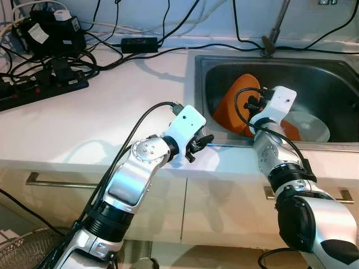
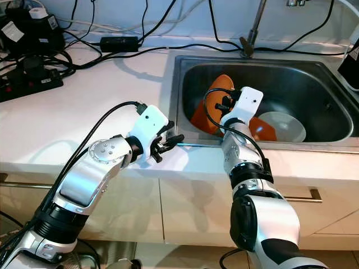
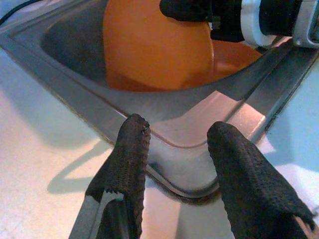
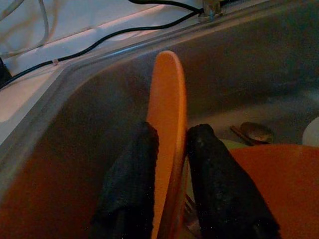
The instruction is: Kitchen organization
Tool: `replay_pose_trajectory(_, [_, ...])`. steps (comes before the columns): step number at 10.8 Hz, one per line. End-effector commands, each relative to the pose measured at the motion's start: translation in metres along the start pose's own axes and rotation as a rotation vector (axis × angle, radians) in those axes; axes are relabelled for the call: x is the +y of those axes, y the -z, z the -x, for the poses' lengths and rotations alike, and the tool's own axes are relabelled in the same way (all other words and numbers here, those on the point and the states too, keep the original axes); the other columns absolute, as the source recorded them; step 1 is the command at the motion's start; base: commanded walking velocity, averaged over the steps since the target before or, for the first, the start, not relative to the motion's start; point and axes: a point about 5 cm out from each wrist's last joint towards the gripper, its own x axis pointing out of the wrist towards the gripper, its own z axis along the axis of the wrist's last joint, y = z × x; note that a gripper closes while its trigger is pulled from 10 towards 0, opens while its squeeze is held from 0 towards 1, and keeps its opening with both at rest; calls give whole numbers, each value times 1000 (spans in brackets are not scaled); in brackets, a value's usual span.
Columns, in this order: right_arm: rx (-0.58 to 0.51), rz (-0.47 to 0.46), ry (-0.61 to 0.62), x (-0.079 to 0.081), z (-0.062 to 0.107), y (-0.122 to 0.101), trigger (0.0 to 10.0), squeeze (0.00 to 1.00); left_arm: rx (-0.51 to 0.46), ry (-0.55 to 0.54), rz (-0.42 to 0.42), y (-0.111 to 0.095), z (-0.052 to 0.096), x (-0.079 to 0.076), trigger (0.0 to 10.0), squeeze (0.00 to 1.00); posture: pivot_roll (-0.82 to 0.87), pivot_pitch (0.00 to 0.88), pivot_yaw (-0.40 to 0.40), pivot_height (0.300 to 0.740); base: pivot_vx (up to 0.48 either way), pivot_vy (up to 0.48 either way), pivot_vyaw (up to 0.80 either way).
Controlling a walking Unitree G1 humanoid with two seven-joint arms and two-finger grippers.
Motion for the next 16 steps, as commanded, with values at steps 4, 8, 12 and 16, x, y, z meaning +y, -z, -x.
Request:
replay_pose_trajectory(4, [84,61,14,-4,4,18,10000,1000,12,-9,6,0,1,3,10000,0,243,131,-12,740,0,0,0])
replay_pose_trajectory(8, [122,138,23,-4,3,18,10000,0,19,1,3,0,1,3,10000,0,242,130,-14,740,0,0,0])
replay_pose_trajectory(12, [113,183,-41,6,-3,3,10000,1000,14,-1,7,-1,0,3,10000,0,230,125,-20,740,0,0,0])
replay_pose_trajectory(16, [35,219,-77,20,-8,-18,10000,0,13,-4,10,0,-1,4,10000,0,226,117,-24,740,0,0,0])
